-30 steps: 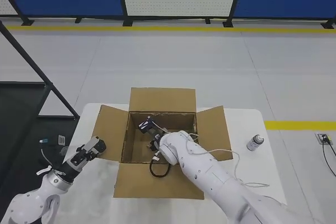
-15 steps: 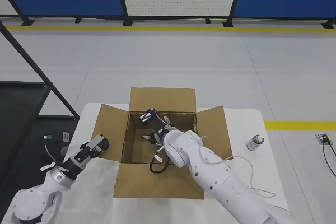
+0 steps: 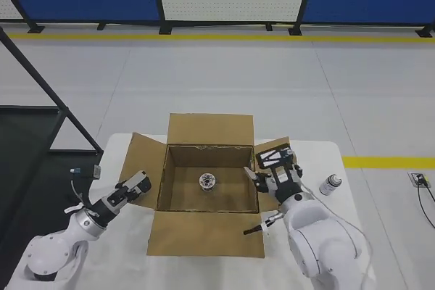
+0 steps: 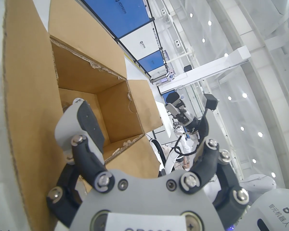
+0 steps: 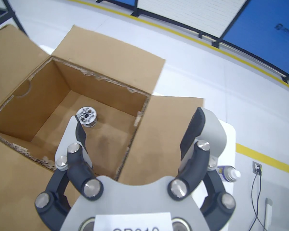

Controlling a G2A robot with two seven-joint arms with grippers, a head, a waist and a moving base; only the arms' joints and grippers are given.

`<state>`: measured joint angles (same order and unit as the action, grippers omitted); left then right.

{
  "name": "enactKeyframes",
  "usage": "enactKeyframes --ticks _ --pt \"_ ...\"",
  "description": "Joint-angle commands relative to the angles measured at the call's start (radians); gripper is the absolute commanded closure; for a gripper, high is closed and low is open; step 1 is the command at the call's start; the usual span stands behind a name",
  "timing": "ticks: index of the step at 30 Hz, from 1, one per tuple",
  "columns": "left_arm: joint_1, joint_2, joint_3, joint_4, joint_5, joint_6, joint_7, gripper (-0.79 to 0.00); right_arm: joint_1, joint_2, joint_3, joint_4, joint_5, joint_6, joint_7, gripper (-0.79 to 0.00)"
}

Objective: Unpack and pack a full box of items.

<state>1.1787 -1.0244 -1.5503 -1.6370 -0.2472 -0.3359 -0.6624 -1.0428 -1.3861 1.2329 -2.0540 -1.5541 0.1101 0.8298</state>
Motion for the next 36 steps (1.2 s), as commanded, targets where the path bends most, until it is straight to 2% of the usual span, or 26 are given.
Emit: enactKeyframes --ticks 1,7,13,23,27,35,36 --pt "-0.012 -0.001 0.013 0.003 0.002 0.004 -0.001 -0.785 -0.035 0.005 0.075 -0.036 0.009 0.006 0.007 -0.785" --pt "-0.040 -0.005 0.040 0.012 0.004 0.007 -0.004 -0.785 -0.062 0.016 0.293 -0.010 0.102 0.031 0.043 -0.785" --pt "-0.057 -0.007 0.060 0.015 0.011 0.010 -0.004 -0.785 -0.016 0.030 0.445 0.185 0.155 0.005 0.076 -0.785" --pt "-0.067 -0.009 0.075 0.014 0.027 0.023 0.002 -0.785 0.138 0.047 0.460 0.602 0.221 -0.115 0.070 -0.785" --pt "-0.064 -0.009 0.073 0.012 0.030 0.028 0.007 -0.785 0.174 0.051 0.447 0.689 0.229 -0.141 0.056 -0.785" --pt "-0.060 -0.009 0.071 0.008 0.033 0.035 0.012 -0.785 0.245 0.058 0.425 0.818 0.217 -0.129 0.061 -0.785" --pt "-0.060 -0.009 0.071 0.009 0.033 0.035 0.012 -0.785 0.250 0.059 0.424 0.828 0.218 -0.126 0.061 -0.557"
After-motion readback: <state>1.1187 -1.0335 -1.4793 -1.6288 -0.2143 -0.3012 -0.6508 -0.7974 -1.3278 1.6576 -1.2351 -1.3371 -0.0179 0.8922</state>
